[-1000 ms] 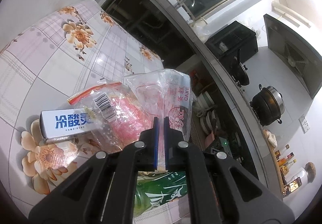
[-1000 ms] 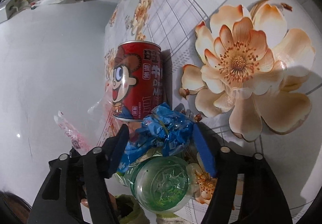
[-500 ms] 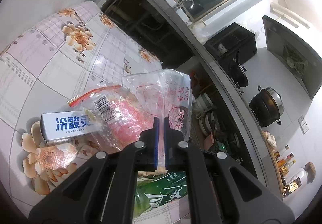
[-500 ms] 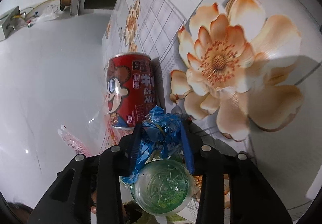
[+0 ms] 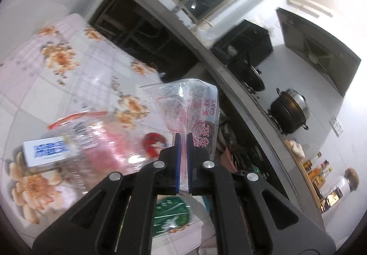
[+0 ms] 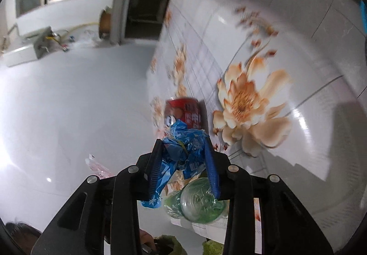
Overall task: Collect trash
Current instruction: 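Carry both items over the blue wastebasket and open both tools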
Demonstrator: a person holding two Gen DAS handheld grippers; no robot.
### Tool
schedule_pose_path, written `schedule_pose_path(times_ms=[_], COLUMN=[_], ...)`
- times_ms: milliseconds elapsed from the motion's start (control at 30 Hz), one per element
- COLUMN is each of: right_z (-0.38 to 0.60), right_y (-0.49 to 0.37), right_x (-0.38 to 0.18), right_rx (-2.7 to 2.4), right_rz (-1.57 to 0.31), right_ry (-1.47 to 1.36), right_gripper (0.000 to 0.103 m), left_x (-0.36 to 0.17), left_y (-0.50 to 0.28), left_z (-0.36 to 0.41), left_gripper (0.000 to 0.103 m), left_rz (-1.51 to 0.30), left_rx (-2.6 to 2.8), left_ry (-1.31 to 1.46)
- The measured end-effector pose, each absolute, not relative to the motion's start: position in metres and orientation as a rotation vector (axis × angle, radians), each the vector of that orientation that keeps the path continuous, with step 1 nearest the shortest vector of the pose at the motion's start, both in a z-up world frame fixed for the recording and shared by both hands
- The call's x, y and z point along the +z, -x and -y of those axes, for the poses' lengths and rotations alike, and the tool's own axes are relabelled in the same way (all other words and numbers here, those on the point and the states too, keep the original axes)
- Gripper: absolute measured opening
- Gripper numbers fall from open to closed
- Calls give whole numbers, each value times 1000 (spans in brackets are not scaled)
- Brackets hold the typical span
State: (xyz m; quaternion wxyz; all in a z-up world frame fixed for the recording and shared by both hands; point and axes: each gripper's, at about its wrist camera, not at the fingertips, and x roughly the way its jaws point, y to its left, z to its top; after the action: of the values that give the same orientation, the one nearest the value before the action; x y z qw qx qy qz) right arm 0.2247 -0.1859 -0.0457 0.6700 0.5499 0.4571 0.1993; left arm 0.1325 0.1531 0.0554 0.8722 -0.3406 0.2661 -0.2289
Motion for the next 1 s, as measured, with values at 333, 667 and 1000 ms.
schedule_pose_path(times_ms=[333, 667, 1000], right_z=[316, 417, 447], right_y=[-134, -38, -40], right_x=[-35, -60, -118], right_rx=[152, -254, -402], right_rz=[-795, -697, -755], right_ry=[-1278, -1221, -1181], right_gripper=[35, 35, 35], left_x=[84, 58, -12], left_y=[-154, -181, -214], left_z=[-36, 136, 294], left_gripper=[3, 3, 3], left_rz=[-629, -844, -1050], left_rx=[-648, -794, -820], left_ry=[526, 268, 7])
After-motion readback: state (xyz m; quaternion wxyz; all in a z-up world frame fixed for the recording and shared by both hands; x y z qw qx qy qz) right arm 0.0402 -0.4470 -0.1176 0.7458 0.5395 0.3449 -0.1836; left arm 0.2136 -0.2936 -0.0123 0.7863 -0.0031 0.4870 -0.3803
